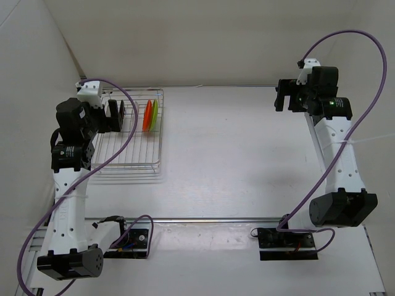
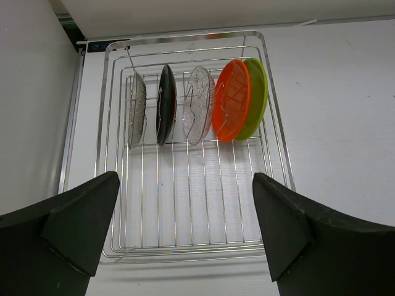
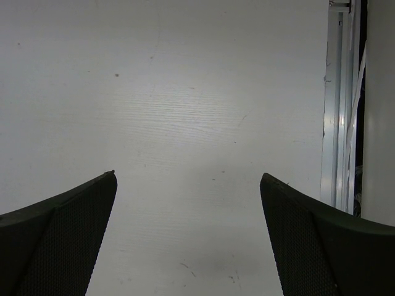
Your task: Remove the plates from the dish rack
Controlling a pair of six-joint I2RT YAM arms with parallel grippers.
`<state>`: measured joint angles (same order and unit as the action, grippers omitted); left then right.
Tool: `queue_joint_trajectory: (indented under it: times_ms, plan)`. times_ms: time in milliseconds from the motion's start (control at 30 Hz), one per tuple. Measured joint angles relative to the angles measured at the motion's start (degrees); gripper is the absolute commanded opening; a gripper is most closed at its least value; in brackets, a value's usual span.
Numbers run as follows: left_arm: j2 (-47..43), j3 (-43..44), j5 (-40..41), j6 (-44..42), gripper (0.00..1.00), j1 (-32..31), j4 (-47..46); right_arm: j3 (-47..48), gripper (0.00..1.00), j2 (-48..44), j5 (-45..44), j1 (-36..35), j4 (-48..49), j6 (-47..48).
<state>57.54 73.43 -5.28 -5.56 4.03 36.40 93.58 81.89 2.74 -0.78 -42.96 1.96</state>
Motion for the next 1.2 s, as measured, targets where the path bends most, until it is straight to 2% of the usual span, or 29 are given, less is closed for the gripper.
queue_joint_trajectory:
  times_ms: [367,567,667,867,1200]
  plan:
    - [0.0,-1.9,1.6,-1.4,1.00,0.0,-2.7,0.0,1.00,-0.3,1.2,-1.0,-0.2,1.7]
    - [7.4,-0.9,0.4,-3.4,1.00,1.4,-5.5,0.0,1.00,-0.3,1.3,-1.4,-0.2,1.9]
    - [15.1,3.8,-0.9,-4.3,1.00,2.8,-5.0,0.0,1.00,-0.5,1.3,-1.6,-0.2,1.9]
    - [29.7,19.9,-4.2,-4.1,1.00,5.0,-0.3,-0.4,1.00,-1.0,0.7,-2.8,-0.2,2.5]
    - [41.1,31.8,-3.0,-2.2,0.99,6.7,6.8,-2.8,1.00,-1.6,-0.2,-4.5,-0.6,3.5]
